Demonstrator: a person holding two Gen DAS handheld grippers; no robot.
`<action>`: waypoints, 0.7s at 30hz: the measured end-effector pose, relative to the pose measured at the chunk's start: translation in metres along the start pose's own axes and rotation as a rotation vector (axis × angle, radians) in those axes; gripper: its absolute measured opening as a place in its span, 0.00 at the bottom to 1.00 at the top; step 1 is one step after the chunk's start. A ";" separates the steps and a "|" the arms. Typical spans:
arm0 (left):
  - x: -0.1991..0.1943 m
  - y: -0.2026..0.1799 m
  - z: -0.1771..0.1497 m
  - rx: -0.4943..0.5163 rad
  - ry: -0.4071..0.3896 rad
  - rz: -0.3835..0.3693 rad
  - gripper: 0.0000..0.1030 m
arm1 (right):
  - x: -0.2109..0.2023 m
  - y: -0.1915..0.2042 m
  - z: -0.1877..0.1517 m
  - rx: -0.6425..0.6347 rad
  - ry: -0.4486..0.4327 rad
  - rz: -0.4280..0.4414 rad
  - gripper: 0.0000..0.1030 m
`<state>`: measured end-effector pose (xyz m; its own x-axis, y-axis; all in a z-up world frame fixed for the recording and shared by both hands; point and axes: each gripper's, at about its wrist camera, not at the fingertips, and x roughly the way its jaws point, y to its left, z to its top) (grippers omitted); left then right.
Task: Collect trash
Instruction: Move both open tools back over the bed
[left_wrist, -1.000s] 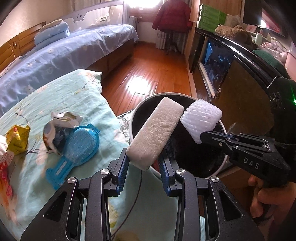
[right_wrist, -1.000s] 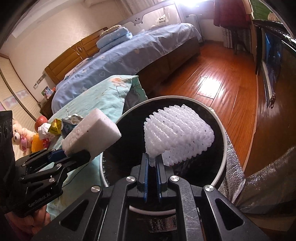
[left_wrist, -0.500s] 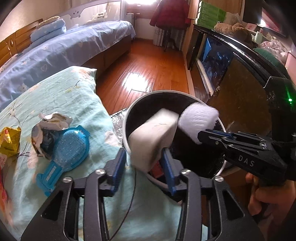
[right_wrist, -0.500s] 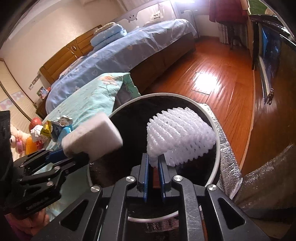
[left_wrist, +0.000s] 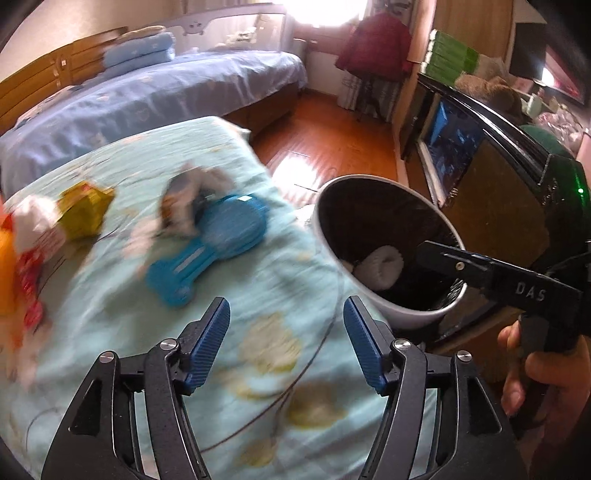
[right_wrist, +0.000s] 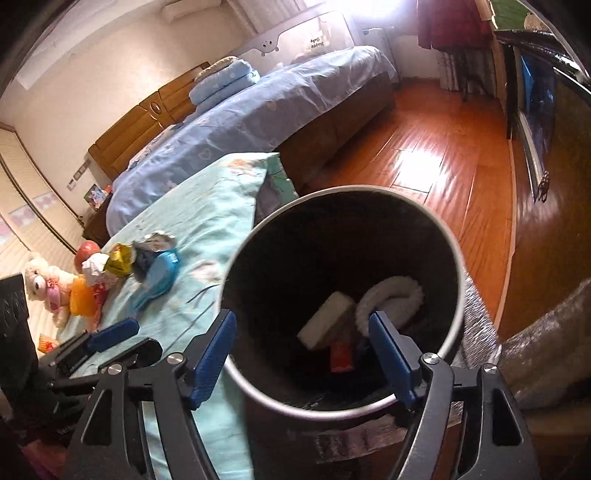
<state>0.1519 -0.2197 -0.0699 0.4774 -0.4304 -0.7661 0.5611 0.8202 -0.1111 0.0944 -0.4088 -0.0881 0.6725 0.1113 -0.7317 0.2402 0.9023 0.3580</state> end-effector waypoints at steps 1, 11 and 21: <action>-0.004 0.006 -0.004 -0.013 -0.004 0.010 0.64 | -0.001 0.004 -0.002 -0.002 -0.003 0.005 0.74; -0.037 0.062 -0.033 -0.145 -0.037 0.073 0.65 | -0.003 0.060 -0.019 -0.084 -0.023 0.058 0.74; -0.056 0.101 -0.051 -0.226 -0.057 0.139 0.66 | 0.012 0.109 -0.030 -0.172 -0.001 0.088 0.74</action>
<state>0.1478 -0.0936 -0.0706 0.5801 -0.3225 -0.7480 0.3255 0.9336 -0.1501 0.1077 -0.2966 -0.0756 0.6865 0.1924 -0.7012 0.0573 0.9470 0.3160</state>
